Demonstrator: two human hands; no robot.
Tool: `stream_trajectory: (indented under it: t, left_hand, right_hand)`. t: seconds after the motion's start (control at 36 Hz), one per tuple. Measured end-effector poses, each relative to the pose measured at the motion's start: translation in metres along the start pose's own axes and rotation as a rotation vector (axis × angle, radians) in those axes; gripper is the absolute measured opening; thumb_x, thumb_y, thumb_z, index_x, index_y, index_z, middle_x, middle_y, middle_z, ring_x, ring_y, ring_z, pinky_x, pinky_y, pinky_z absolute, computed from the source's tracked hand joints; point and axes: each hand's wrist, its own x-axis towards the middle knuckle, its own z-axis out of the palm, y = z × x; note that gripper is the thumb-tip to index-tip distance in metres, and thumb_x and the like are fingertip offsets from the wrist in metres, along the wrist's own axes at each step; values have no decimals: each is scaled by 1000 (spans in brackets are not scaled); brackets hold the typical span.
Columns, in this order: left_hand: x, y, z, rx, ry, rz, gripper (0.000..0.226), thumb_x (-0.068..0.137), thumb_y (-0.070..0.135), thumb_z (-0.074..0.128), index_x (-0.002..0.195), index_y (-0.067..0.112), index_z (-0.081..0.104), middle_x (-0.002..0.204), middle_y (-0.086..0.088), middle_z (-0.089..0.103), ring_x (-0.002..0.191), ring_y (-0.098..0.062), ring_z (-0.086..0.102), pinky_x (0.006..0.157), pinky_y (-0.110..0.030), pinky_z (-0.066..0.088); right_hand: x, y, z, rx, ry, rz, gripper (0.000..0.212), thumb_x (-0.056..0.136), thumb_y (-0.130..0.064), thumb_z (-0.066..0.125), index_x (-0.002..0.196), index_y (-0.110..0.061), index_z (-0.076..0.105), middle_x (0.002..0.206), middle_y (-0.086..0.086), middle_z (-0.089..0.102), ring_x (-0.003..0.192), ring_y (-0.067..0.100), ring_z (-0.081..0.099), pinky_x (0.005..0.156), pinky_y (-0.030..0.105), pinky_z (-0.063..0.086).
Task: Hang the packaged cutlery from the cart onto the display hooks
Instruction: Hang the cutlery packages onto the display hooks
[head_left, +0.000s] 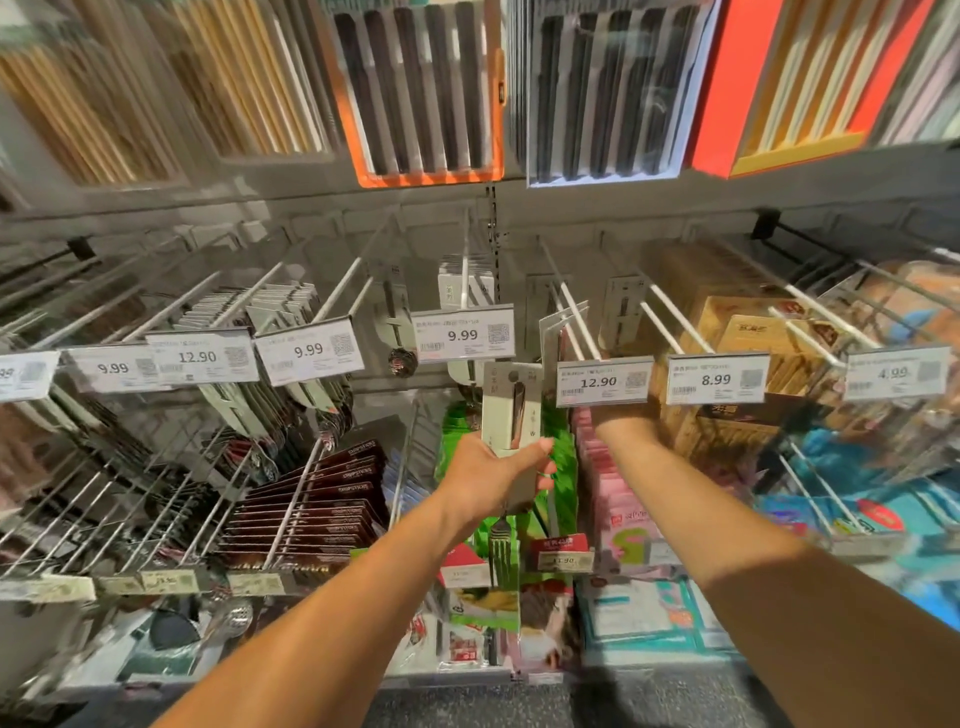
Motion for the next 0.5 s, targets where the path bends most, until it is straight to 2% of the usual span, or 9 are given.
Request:
stream_trajectory:
  t: [0.03, 0.08, 0.11, 0.19, 0.25, 0.31, 0.36, 0.44, 0.5]
  left_hand:
    - [-1, -2, 1, -1, -18, -7, 14, 89, 11, 73, 98, 2, 69, 83, -17, 73, 71, -28, 68, 65, -34, 60]
    - [-3, -9, 3, 16, -50, -24, 16, 88, 9, 72, 102, 1, 69, 85, -19, 74, 73, -28, 69, 78, -44, 60]
    - [-3, -13, 3, 30, -60, -40, 17, 89, 9, 72, 104, 1, 69, 86, -19, 75, 74, -28, 70, 83, -49, 59]
    - [-7, -17, 9, 84, -121, -74, 15, 90, 9, 71, 104, 3, 69, 87, -17, 75, 75, -29, 71, 84, -51, 59]
    - [-10, -19, 14, 91, -158, -70, 10, 90, 8, 70, 99, 7, 70, 85, -16, 75, 76, -29, 71, 87, -54, 56]
    - [-11, -19, 21, 111, -176, -63, 10, 89, 10, 72, 99, 10, 70, 85, -13, 76, 74, -28, 73, 88, -52, 57]
    - [-12, -18, 27, 171, -190, -41, 20, 83, 23, 79, 100, 16, 72, 90, -9, 77, 85, -32, 74, 87, -48, 58]
    - [-15, -10, 35, 259, -140, 26, 24, 86, 33, 76, 108, 24, 69, 96, 6, 74, 88, -12, 70, 75, -23, 58]
    - [-12, -6, 37, 274, -32, 131, 29, 90, 38, 70, 112, 20, 66, 99, 7, 70, 87, -8, 65, 72, -19, 52]
  right_hand:
    - [-6, 3, 0, 35, -103, -28, 22, 104, -8, 36, 106, -24, 50, 77, 4, 56, 98, 20, 57, 71, 14, 48]
    - [-23, 1, -2, -51, -221, 21, 27, 104, -7, 37, 88, -14, 59, 71, -1, 62, 66, 12, 62, 62, 17, 49]
    - [-26, 4, -4, -71, -312, 51, 28, 104, -9, 36, 89, -13, 60, 68, 0, 67, 61, 11, 62, 65, 23, 52]
    - [-38, 3, -18, -95, -532, 84, 24, 96, -16, 45, 106, -9, 65, 95, 11, 74, 90, 24, 68, 86, 40, 54]
    - [-46, -2, -26, -108, -618, 87, 27, 84, -15, 57, 108, -6, 67, 103, 14, 73, 97, 26, 69, 90, 42, 53]
    - [-49, -5, -31, -156, -600, 64, 31, 81, -7, 65, 111, 1, 66, 109, 17, 72, 102, 28, 69, 85, 39, 57]
    - [-49, -7, -36, -189, -538, 29, 32, 85, -1, 65, 116, 6, 63, 112, 20, 71, 105, 31, 68, 81, 36, 59]
    - [-52, -13, -39, -134, -451, -34, 36, 86, 6, 63, 121, 1, 59, 111, 18, 72, 102, 29, 70, 77, 34, 60]
    - [-56, -16, -41, -103, -408, -73, 35, 86, 8, 64, 118, -3, 58, 106, 14, 74, 97, 24, 72, 78, 33, 59]
